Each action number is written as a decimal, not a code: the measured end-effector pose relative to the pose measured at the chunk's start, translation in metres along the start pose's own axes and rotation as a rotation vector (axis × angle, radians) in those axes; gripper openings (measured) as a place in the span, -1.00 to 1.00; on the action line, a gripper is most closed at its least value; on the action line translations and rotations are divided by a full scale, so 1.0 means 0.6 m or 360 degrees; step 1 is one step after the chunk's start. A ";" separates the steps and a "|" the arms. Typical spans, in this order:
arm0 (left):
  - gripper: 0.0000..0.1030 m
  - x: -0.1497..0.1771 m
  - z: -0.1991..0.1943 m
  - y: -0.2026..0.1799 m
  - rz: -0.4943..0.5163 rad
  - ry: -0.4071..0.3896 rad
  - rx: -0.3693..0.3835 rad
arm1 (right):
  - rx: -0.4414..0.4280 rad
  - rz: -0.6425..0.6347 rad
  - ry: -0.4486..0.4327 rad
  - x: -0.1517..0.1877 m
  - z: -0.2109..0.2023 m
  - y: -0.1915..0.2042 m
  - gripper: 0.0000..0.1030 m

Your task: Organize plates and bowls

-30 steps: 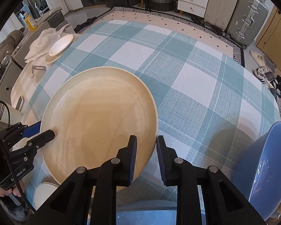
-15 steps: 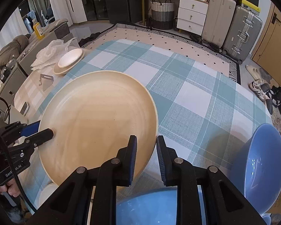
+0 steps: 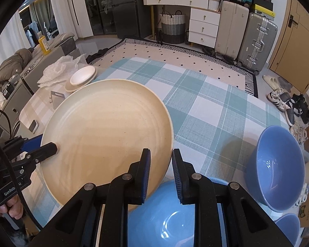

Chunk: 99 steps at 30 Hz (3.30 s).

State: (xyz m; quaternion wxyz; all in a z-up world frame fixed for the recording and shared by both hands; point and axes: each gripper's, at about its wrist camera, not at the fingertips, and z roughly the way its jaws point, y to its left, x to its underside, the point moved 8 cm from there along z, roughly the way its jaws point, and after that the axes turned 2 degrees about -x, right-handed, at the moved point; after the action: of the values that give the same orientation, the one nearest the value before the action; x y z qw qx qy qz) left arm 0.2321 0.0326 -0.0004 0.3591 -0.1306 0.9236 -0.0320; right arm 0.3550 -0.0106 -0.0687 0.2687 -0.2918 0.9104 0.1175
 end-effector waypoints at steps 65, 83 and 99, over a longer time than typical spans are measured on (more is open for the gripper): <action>-0.49 0.202 -0.216 -0.056 0.0221 -0.0089 0.0055 | -0.0028 0.0127 -0.0234 0.257 -0.186 0.105 -0.57; -0.49 0.253 -0.180 -0.048 0.0274 -0.0037 0.0049 | -0.0062 0.0173 -0.0204 0.330 -0.171 0.117 -0.57; -0.49 0.280 -0.129 -0.046 0.0334 0.0012 -0.0013 | -0.0061 0.0183 -0.0145 0.356 -0.150 0.118 -0.57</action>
State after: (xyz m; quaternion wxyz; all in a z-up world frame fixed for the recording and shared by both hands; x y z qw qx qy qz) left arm 0.0672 -0.0412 -0.0489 0.3563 -0.0345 0.9337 0.0092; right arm 0.1287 -0.0873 -0.1096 0.2972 -0.2385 0.9100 0.1632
